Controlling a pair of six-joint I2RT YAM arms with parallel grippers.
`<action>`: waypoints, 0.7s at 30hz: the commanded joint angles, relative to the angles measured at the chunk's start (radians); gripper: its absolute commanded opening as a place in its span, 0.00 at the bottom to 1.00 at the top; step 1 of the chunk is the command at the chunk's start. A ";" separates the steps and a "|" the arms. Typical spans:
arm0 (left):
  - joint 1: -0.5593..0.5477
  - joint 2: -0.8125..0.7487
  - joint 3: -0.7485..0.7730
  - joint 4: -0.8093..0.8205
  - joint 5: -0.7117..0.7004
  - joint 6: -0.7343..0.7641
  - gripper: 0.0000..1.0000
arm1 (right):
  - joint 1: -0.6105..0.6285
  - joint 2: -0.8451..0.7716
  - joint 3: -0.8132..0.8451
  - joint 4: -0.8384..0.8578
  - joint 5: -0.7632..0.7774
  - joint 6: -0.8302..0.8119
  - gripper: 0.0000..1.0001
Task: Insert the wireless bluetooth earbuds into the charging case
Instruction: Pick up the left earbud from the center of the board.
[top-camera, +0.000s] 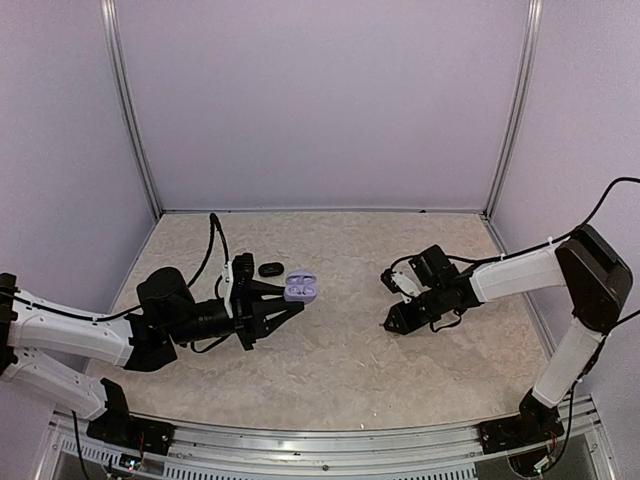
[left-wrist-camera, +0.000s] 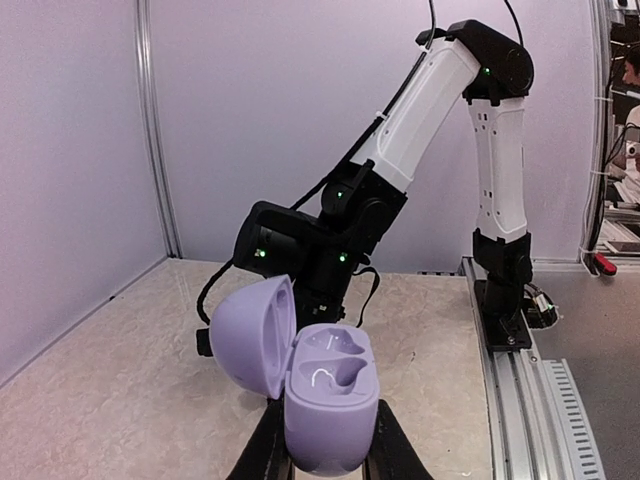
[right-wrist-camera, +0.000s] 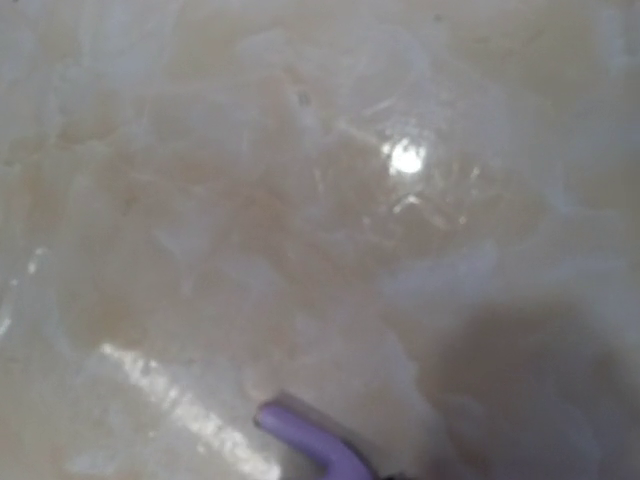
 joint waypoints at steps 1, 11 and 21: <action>-0.008 0.003 0.016 -0.013 -0.005 0.013 0.00 | 0.019 0.036 0.033 -0.025 0.023 -0.002 0.26; -0.008 0.008 0.012 -0.008 -0.012 0.012 0.00 | 0.044 0.053 0.073 -0.076 0.097 -0.053 0.19; -0.001 0.015 0.003 0.018 -0.007 0.001 0.00 | 0.089 -0.029 0.070 -0.066 0.154 -0.113 0.14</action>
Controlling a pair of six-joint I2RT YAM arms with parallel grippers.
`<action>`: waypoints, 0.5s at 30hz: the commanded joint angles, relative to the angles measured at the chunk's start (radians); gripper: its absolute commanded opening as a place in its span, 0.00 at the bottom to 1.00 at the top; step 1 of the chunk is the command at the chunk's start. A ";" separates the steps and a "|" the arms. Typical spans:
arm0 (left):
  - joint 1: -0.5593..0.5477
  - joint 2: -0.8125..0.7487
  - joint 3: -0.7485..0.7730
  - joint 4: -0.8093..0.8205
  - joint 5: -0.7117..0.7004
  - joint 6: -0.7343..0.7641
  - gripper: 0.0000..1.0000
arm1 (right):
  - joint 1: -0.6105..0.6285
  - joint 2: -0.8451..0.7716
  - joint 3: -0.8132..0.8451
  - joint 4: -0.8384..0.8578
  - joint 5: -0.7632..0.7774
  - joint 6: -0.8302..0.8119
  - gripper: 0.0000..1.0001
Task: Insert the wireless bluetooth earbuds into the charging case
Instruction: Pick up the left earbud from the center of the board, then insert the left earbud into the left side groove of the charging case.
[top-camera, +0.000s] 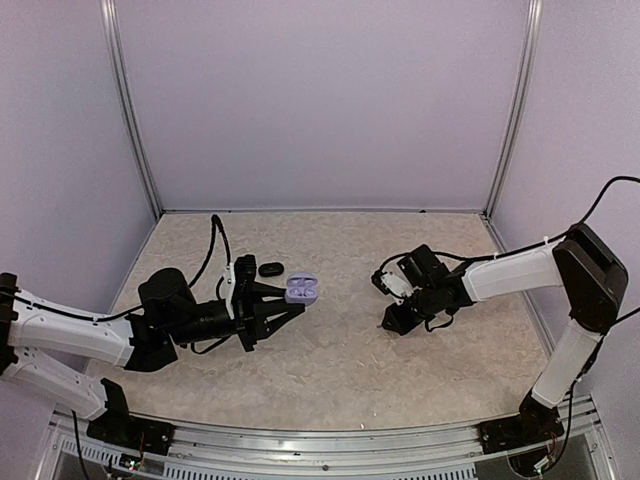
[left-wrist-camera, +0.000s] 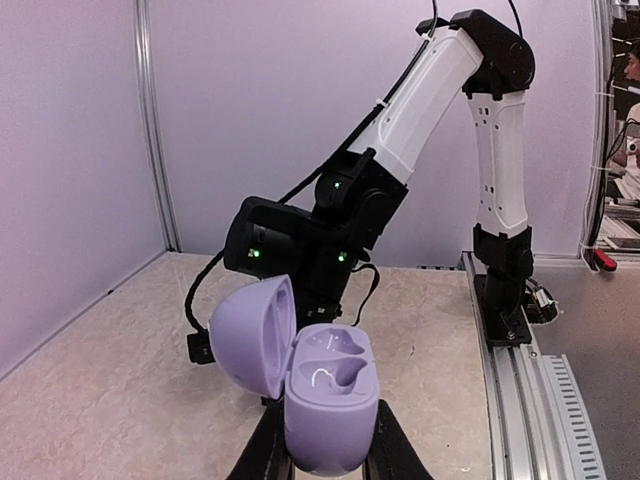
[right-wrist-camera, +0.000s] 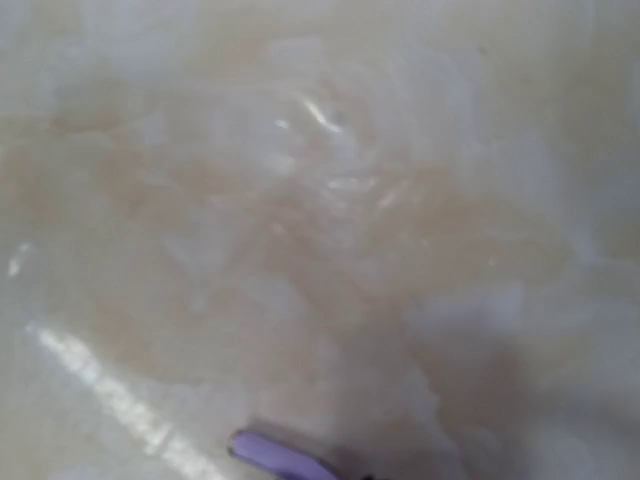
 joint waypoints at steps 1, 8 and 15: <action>0.005 0.015 0.001 0.037 0.002 -0.003 0.00 | 0.035 -0.076 0.011 -0.004 0.043 -0.047 0.14; 0.018 0.023 -0.021 0.070 0.039 -0.009 0.00 | 0.062 -0.206 0.014 0.014 0.081 -0.150 0.12; 0.017 0.031 -0.051 0.079 0.154 0.094 0.00 | 0.132 -0.376 0.033 -0.003 0.114 -0.262 0.12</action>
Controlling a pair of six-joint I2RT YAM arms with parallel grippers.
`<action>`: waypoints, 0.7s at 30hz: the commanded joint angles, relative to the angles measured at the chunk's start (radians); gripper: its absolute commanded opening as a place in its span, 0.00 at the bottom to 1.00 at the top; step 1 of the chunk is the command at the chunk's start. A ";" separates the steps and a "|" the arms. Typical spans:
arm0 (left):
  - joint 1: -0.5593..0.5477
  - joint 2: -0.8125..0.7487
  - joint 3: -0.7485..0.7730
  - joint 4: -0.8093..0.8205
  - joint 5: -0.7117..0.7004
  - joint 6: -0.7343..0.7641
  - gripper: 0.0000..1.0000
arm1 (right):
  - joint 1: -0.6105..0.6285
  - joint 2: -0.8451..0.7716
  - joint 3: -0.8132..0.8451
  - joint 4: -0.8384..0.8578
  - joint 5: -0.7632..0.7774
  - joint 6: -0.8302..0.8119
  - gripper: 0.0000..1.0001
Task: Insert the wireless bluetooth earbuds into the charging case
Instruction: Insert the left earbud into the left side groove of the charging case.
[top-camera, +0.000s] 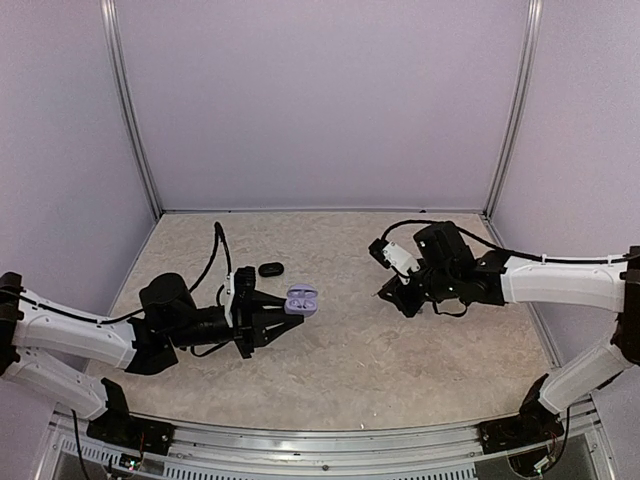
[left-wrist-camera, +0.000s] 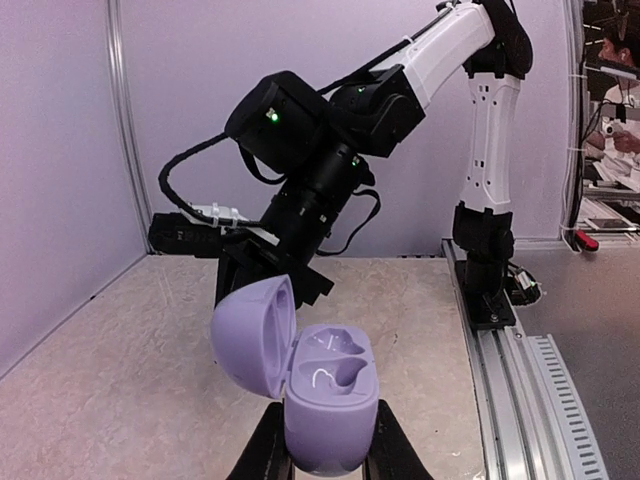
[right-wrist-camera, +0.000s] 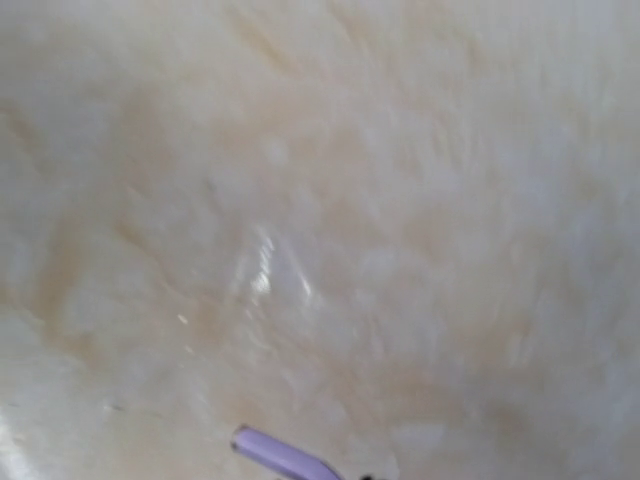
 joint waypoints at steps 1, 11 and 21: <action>0.001 0.009 -0.017 0.014 0.089 0.094 0.00 | 0.067 -0.117 0.039 -0.006 0.049 -0.105 0.12; -0.021 -0.016 -0.030 0.001 0.072 0.153 0.00 | 0.320 -0.279 0.113 -0.032 0.191 -0.274 0.13; -0.010 0.054 0.027 0.003 0.096 0.052 0.00 | 0.587 -0.217 0.207 -0.046 0.442 -0.451 0.12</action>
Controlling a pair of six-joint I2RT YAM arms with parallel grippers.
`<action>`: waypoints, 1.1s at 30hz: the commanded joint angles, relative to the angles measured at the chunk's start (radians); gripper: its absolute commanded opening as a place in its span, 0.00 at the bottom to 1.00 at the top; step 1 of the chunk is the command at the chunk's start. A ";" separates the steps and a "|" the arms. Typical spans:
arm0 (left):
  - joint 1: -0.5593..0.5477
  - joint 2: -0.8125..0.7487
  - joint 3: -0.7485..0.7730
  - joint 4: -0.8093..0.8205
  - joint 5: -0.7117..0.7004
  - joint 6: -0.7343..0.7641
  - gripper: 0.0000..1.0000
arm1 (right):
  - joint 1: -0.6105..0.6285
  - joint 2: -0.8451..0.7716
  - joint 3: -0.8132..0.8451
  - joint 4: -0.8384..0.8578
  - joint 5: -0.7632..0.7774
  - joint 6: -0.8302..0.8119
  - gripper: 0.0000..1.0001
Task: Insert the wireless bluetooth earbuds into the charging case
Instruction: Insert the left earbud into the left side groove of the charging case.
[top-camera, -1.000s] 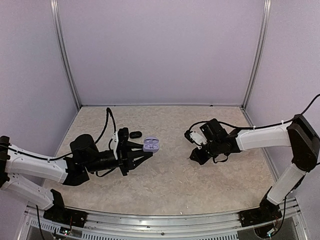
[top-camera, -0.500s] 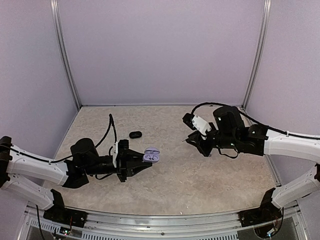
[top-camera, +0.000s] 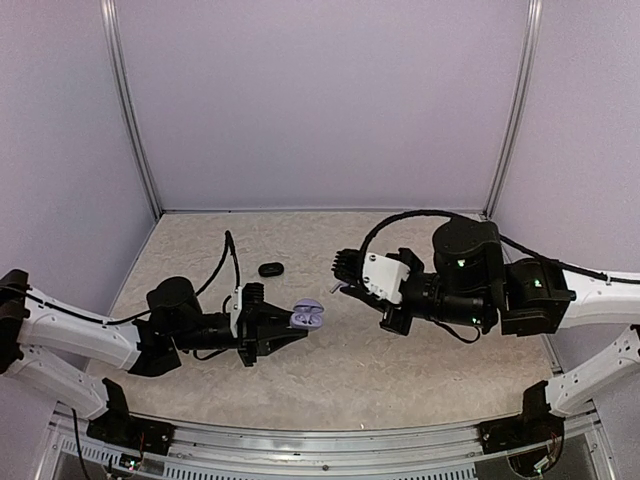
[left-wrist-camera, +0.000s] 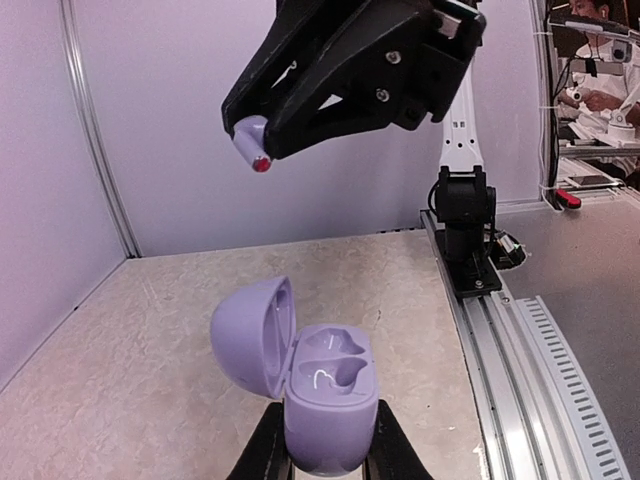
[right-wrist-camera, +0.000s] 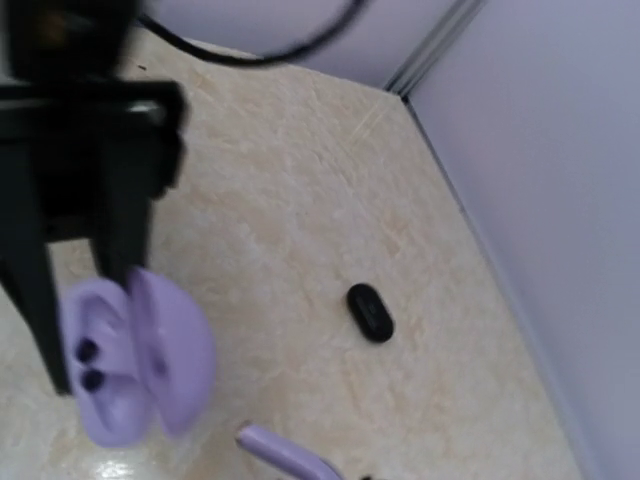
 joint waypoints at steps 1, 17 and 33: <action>0.008 0.026 0.040 0.016 0.029 -0.052 0.00 | 0.080 0.039 0.049 -0.017 0.150 -0.109 0.12; 0.015 0.042 0.065 0.013 0.068 -0.107 0.00 | 0.193 0.140 0.108 -0.056 0.295 -0.249 0.12; 0.015 0.055 0.078 0.008 0.061 -0.124 0.00 | 0.220 0.186 0.135 -0.064 0.341 -0.297 0.13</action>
